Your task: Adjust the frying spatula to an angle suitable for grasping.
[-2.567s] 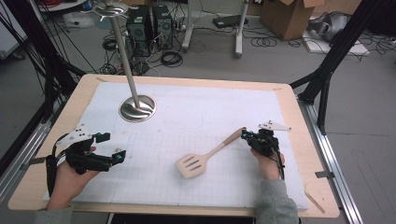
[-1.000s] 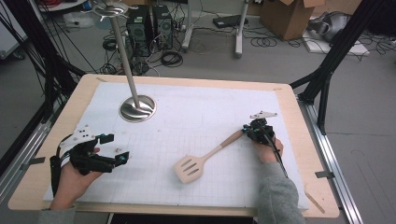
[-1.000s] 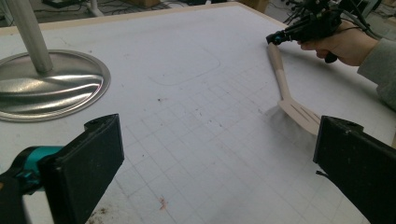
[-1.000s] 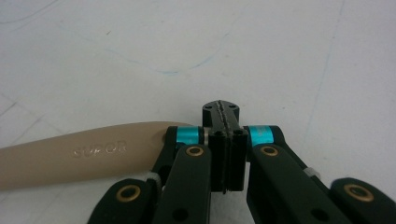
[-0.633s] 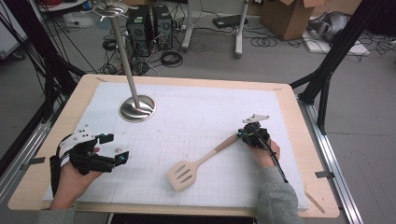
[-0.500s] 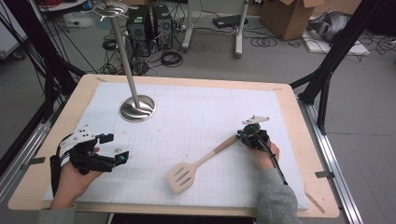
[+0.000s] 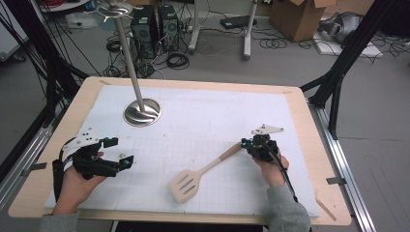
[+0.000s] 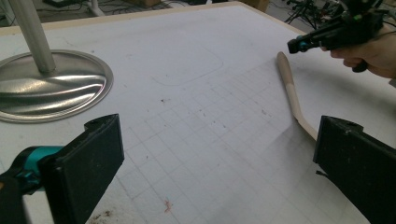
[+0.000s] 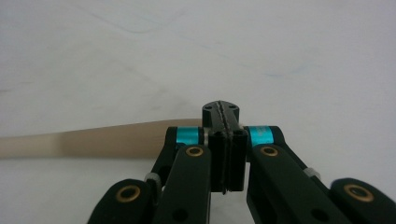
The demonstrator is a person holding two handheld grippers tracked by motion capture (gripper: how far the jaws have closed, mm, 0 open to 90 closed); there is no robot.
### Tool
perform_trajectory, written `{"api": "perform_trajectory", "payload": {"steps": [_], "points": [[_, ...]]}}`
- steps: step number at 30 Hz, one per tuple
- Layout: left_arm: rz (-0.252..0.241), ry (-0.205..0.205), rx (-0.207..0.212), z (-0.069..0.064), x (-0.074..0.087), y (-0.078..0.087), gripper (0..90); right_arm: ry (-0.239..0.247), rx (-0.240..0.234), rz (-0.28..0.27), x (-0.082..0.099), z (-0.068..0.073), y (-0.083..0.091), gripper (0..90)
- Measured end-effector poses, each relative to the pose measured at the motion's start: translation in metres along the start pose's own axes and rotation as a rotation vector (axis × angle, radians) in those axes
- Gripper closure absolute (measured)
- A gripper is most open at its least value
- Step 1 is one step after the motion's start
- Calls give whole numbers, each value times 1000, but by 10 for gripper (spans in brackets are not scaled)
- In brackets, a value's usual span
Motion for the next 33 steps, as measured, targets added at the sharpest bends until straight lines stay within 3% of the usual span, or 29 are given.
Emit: {"api": "perform_trajectory", "payload": {"steps": [2,3,4,6,7,8,9,10,11,12,14,18,25,33], "points": [[-4,-1,-1,-1,-1,0,23,42,-55,-5,4,18,5,900],[-5,-4,0,-2,-1,0,23,58,-127,-19,8,37,8,900],[-4,-7,1,-3,-2,-1,23,58,-127,-19,8,37,8,900],[-3,-13,2,-5,-2,-2,23,103,-185,-24,12,55,7,900],[-3,-16,5,-6,-3,-3,23,144,-240,-11,15,74,6,900],[-2,-16,9,-7,-3,-3,23,144,-240,-11,15,74,6,900],[-2,-19,9,-7,-3,-4,23,187,-276,1,17,89,2,900],[1,-22,9,-7,-3,-4,23,187,-276,1,17,89,2,900],[-1,-21,11,-7,-3,-4,23,219,-314,23,20,103,-3,900],[-4,-18,11,-7,-3,-4,23,219,-314,23,20,103,-3,900],[-8,-16,9,-5,-4,-2,23,266,-352,52,24,119,-10,900],[-12,-9,5,-4,-3,-1,23,299,-367,81,27,132,-16,900],[-5,-12,6,-5,-3,-2,23,322,-343,61,23,137,-22,900],[-1,-11,1,-3,-2,-2,23,334,-346,73,21,142,-27,900]]}}
Point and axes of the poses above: each handheld gripper's, and its own axes: y roughly backward along the jaws, x roughly out of its underside, z roughly to its left, the point moved 8 cm from there along -y, roughly forward along the jaws, and after that the axes turned 2 degrees about -y, right-handed, at the moved point
